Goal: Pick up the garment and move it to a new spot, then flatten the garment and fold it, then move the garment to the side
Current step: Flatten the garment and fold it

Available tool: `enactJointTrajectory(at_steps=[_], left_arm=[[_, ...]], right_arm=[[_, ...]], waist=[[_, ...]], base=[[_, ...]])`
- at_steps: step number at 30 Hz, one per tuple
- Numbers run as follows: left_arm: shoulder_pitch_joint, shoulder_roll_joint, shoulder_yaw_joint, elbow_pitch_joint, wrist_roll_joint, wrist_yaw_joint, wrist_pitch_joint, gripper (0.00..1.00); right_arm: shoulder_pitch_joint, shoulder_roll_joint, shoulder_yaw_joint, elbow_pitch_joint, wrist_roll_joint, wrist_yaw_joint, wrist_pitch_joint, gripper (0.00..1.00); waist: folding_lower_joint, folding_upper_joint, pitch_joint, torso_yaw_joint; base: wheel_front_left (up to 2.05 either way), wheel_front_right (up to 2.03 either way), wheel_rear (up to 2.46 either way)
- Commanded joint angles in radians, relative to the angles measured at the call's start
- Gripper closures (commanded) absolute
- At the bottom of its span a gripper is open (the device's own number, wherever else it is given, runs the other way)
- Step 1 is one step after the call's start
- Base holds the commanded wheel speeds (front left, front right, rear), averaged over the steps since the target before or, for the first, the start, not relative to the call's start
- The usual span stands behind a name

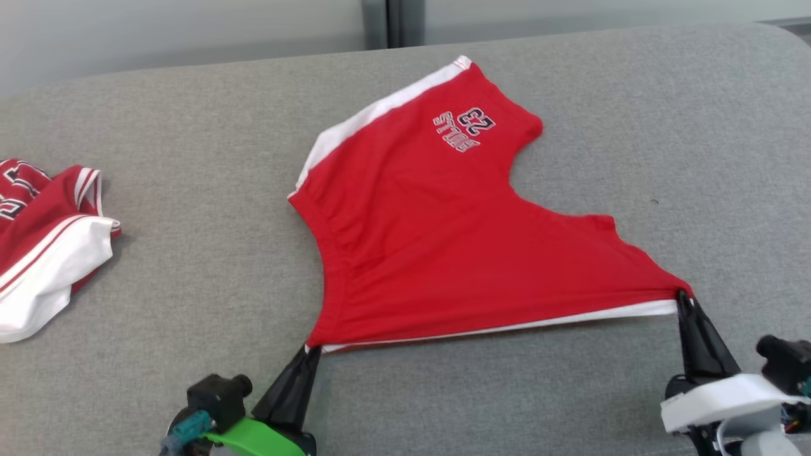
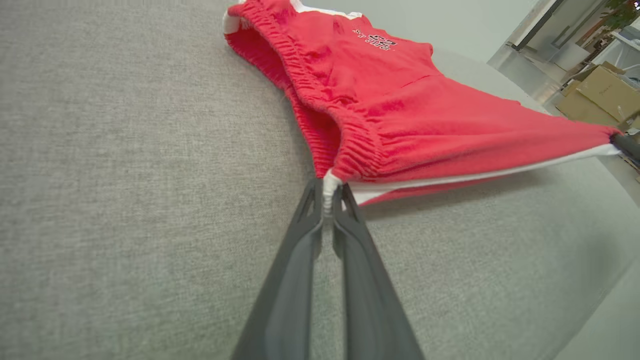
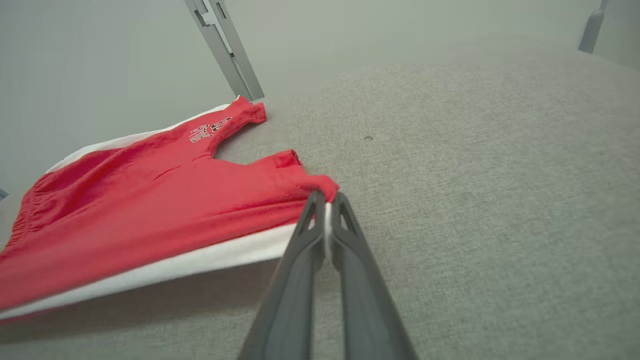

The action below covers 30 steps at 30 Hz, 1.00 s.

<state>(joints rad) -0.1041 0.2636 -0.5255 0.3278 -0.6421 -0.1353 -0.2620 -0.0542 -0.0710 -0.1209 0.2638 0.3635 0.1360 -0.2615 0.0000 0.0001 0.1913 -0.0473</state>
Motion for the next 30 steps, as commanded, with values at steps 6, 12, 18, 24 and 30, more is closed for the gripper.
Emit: enactJointTrajectory(at_steps=[6,12,18,24,30], left_arm=[[-0.005,0.031,0.06,-0.117,0.069,0.009,-0.004,1.0],[-0.145,0.014,0.058,-0.192,0.074,0.007,-0.004,1.0],[-0.328,0.009,0.02,-0.18,0.05,0.006,-0.004,1.0],[-0.482,0.003,-0.018,-0.134,0.016,0.006,-0.004,1.0],[-0.587,-0.016,-0.024,-0.084,-0.008,0.006,-0.004,0.95]], right_arm=[[-0.013,-0.022,-0.032,-0.114,0.027,-0.01,-0.005,1.0],[-0.223,-0.034,0.015,-0.101,-0.028,-0.007,0.014,1.0],[-0.521,-0.036,0.04,-0.013,-0.116,-0.006,0.08,1.0],[-0.787,-0.033,0.057,0.131,-0.219,-0.006,0.12,1.0],[-0.978,-0.039,0.08,0.297,-0.34,-0.006,0.122,1.0]], waist=[[0.0,-0.0001,0.038,0.034],[0.0,-0.0001,0.144,0.079],[0.0,-0.0001,0.267,0.13],[0.0,-0.0001,0.366,0.174],[0.0,-0.0001,0.428,0.205]], base=[[0.0,0.0,0.0],[0.0,0.0,0.0],[0.0,0.0,0.0],[0.0,0.0,0.0],[0.0,0.0,0.0]])
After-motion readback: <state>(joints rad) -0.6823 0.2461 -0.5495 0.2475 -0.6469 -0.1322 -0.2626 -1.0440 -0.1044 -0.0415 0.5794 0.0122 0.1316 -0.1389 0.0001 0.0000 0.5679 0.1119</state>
